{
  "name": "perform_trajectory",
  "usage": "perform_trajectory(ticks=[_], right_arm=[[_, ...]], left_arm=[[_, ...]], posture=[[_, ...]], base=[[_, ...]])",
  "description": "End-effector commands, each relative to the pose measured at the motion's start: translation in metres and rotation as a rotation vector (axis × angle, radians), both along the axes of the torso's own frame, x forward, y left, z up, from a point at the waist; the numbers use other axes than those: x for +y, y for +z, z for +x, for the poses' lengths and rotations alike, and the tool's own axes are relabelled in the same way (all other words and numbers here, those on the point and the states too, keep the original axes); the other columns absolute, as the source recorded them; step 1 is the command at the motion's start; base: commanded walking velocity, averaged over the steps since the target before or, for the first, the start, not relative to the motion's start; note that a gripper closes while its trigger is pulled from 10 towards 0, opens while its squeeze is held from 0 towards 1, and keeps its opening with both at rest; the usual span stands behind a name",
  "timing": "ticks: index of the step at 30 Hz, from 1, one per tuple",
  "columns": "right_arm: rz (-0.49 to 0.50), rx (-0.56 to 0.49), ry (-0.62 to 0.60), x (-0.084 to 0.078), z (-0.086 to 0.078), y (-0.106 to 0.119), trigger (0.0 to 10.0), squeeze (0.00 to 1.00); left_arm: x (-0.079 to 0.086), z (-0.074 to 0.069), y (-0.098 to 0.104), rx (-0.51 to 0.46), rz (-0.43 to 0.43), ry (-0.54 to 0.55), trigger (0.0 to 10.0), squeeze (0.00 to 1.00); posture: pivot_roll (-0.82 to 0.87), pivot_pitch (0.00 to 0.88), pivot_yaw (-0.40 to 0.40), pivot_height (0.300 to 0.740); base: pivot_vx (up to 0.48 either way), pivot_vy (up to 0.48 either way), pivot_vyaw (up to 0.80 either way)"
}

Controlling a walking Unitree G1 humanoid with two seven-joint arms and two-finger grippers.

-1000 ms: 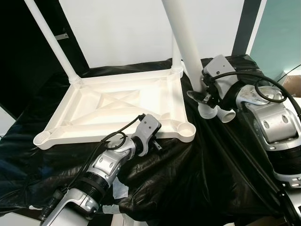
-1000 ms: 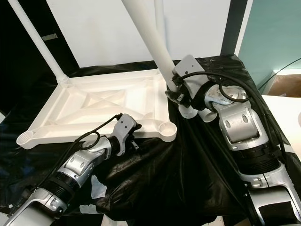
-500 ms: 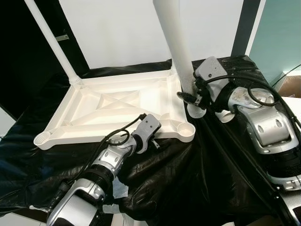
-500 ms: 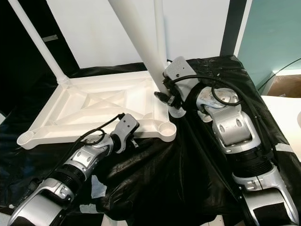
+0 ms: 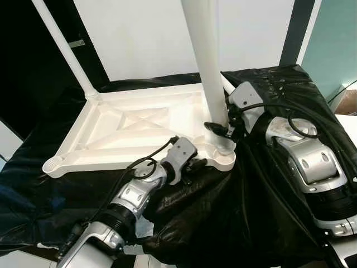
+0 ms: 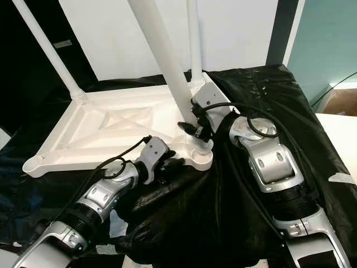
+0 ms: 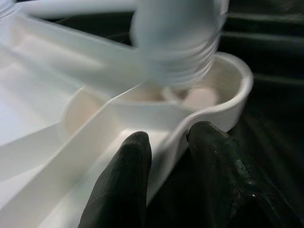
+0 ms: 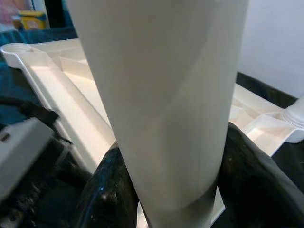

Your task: Building children table

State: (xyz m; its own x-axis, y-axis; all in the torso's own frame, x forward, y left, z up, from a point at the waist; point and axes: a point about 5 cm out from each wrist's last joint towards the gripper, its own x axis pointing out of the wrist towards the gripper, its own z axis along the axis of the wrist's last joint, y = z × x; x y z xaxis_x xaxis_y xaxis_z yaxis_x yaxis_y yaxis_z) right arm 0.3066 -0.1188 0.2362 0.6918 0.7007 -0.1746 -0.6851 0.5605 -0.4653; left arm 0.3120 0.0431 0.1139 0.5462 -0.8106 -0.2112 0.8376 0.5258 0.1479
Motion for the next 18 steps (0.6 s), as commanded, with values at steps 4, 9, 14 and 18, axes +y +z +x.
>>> perform_trajectory(ticks=[4, 9, 14, 18], right_arm=[[0.024, 0.036, 0.052, 0.004, -0.008, -0.004, 10.0, 0.0], [-0.051, 0.043, 0.075, -0.005, -0.015, -0.016, 10.0, 0.0], [-0.082, 0.06, 0.112, -0.009, -0.022, -0.021, 10.0, 0.0], [-0.083, 0.067, 0.093, -0.013, -0.02, -0.023, 10.0, 0.0]], left_arm=[[0.0, -0.009, -0.005, 0.073, 0.023, -0.221, 10.0, 0.0], [-0.001, -0.012, -0.007, 0.075, 0.031, -0.214, 10.0, 0.0], [-0.003, -0.017, -0.008, 0.118, 0.03, -0.264, 3.0, 0.0], [-0.002, -0.021, -0.011, 0.141, 0.048, -0.291, 0.0, 0.0]], posture=[[-0.13, 0.0, 0.143, 0.74], [-0.13, 0.0, 0.142, 0.74], [-0.13, 0.0, 0.142, 0.74], [-0.14, 0.0, 0.146, 0.74]], base=[[0.0, 0.0, 0.0], [0.0, 0.0, 0.0], [0.0, 0.0, 0.0], [0.0, 0.0, 0.0]])
